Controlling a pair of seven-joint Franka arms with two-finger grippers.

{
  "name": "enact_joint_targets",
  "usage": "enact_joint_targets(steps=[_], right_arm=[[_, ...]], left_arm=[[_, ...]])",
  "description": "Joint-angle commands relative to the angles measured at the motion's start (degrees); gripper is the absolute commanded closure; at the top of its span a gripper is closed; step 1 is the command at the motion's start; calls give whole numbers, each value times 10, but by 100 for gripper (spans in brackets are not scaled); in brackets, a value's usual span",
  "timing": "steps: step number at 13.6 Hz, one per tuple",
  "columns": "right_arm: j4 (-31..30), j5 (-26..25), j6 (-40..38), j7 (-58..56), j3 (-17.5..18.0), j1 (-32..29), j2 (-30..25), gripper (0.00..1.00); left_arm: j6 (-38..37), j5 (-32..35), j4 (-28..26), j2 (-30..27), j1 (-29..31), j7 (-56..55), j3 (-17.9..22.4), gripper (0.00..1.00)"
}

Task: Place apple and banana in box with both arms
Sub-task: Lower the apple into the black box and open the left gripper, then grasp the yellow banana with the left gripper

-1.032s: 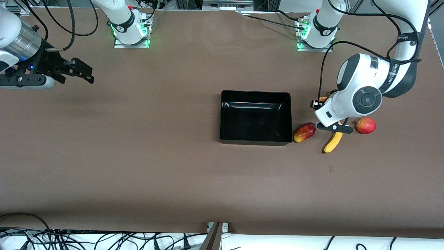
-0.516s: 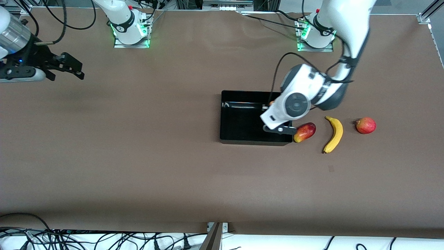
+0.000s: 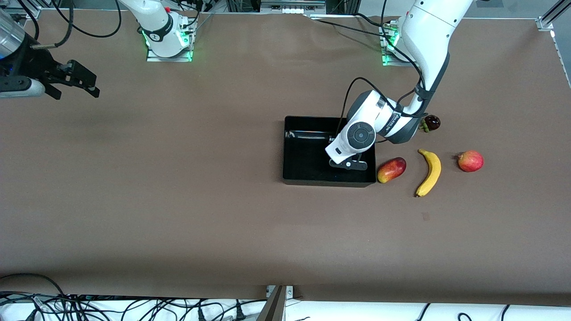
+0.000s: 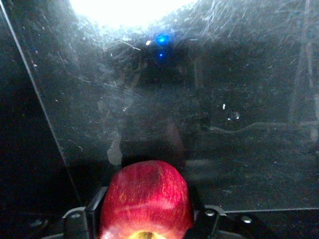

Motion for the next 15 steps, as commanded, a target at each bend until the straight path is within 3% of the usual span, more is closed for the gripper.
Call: enact_joint_targets(steps=[1,4,7,9,12,15], right_arm=[[14,-13,-15,-12,4,-8,2,0],[16,-30,7,-4,11,-4,30,0],[34,-32,14,-12,11,-3,49,0],[48,-37,-12,-13,9,-5,58,0],[59,-37,-15,-12,11,-3,59,0],[60,-35,-13,-11,11,-3,59,0]], left_arm=[[1,13,0,-19,2,-2,1,0],[-55,13,30,-51,8,-1,8,0],[-224,17,138,-69,57,28,9,0],[-280,67,173,-66,98,81,12,0],[-261,112,169,-36,179,238,12,0],[-129,128,155,32,258,413,13,0]])
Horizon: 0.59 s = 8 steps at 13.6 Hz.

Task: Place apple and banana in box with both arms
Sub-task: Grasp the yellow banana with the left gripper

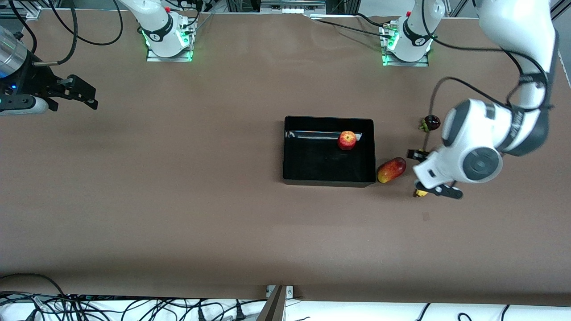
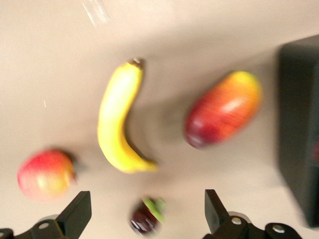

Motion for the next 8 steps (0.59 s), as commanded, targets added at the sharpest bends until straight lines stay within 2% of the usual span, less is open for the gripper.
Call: enact_joint_targets(steps=[1,3,4,5,6,7,8], right_arm=[[16,-7,-13,-6,5,-2,5,0],[16,-8,-12,-6,5,-2,5,0],[16,-8,-11,-6,5,-2,5,0],[16,-9,-11,-6,5,-3,5,0],[16,-10,-11,-6,5,-3,5,0],[16,-10,-10,-6,5,-3,5,0],[16,-10,-10,-7,5,-3,5,0]], left_arm=[[105,28,-9,66,54,124,-10,0],[164,28,-54,68,72,152,-11,0],[172,28,-67,68,72,152,-13,10],[179,28,-70,70,72,152,-14,29],[184,28,-76,71,71,153,-13,53],[183,28,-81,71,72,155,-14,85],[182,28,-85,70,71,155,-15,100]])
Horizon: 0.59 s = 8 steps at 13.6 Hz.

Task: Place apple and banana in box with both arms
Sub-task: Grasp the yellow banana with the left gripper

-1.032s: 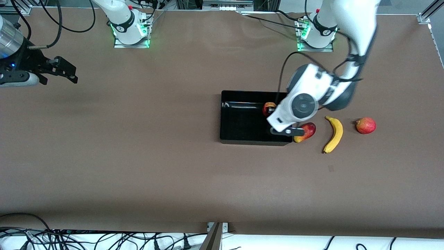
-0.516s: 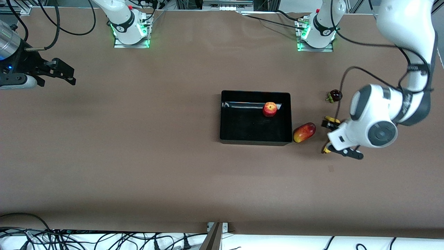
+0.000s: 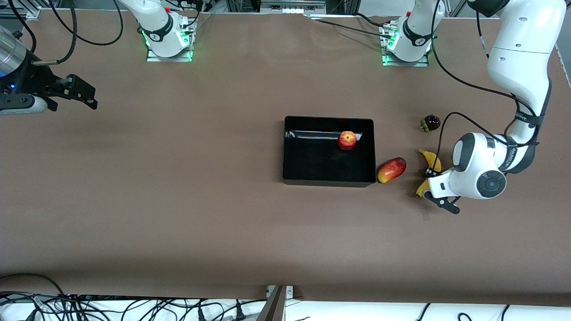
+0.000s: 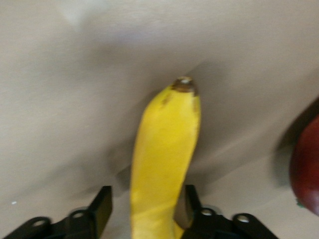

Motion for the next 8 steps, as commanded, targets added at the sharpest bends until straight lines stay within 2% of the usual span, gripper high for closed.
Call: enact_joint_targets(steps=[1,4,6,8], right_arm=[[14,-10,-9,-7,4,-3,5,0],[14,-10,-8,-7,4,-3,5,0],[14,-10,-8,-6,4,-3,5,0],[14,-10,-9,-6,4,-3,5,0]], left_arm=[[3,13,-25,-23,-1,8,-3,100],[-37,4,-8,-43,-1,6,-13,100],[-115,4,49,-58,-8,-3,-37,100],[-213,0,122,-58,-10,-8,-80,100]])
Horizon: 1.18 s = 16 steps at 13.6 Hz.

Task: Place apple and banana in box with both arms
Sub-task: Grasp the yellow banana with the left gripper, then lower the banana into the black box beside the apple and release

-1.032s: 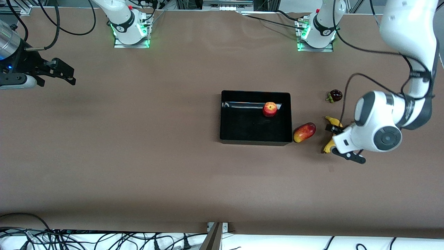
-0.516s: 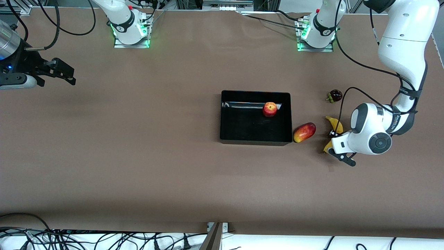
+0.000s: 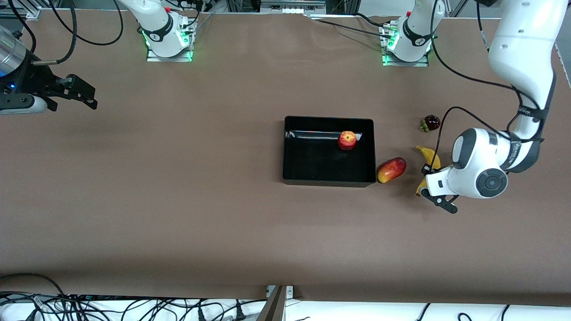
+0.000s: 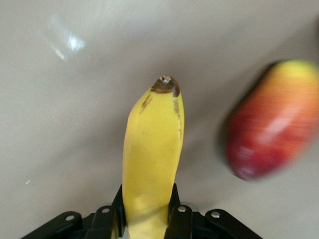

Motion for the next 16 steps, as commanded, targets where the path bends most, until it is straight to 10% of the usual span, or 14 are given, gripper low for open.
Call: enact_joint_targets(steps=[1,10,16], right_arm=[[14,-9,-9,-6,4,-3,5,0],[14,-9,-9,-6,4,-3,5,0],[14,-9,-10,-6,4,-3,5,0]], left_arm=[[-117,-19,83,-12,-9,-18,-57,100],[-9,-83,83,28,-204,-415,-109,100],[31,-41,58,92,-230,-437,-105,98]])
